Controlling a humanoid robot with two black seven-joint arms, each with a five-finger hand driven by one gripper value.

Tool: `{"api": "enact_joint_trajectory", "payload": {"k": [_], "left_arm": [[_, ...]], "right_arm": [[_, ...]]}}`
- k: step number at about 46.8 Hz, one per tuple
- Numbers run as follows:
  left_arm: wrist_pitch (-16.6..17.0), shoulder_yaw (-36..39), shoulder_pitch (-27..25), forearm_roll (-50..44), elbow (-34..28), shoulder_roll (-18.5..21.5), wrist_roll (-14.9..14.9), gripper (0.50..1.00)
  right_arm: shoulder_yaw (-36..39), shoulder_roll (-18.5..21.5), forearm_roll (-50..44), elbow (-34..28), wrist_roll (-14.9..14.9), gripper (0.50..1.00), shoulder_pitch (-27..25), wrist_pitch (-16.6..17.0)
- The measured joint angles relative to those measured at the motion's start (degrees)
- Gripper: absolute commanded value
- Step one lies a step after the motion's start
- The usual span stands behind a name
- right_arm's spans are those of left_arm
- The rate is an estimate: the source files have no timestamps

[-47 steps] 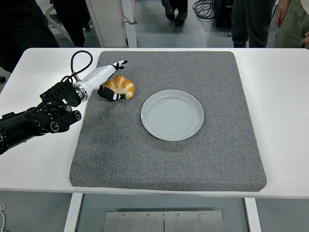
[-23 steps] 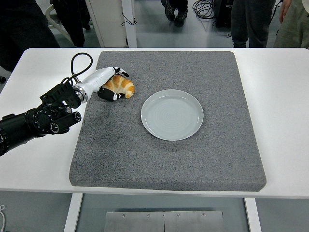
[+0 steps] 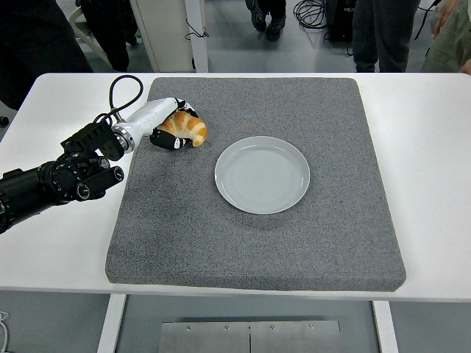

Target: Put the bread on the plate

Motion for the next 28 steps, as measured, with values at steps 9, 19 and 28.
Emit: {"api": "enact_joint_trajectory", "payload": {"k": [9,19,28], "left_arm": [[0.05,0.20,-3.44,0.19,-0.01,0.70,0.03,0.500],[-0.40,0.42,-8.14,0.66,-0.02,2.43,0.12,0.500],[-0.89,1.74,-12.91,0.71,0.02,4.02,0.18,0.500]], "right_arm": [[0.00,0.00,0.00,0.03,0.01,1.000,0.01,0.00],[0.00,0.00,0.00,-0.02,0.01,1.000,-0.01,0.00],[0.01,0.00,0.00,-0.02,0.01,1.000,0.01,0.03]]}}
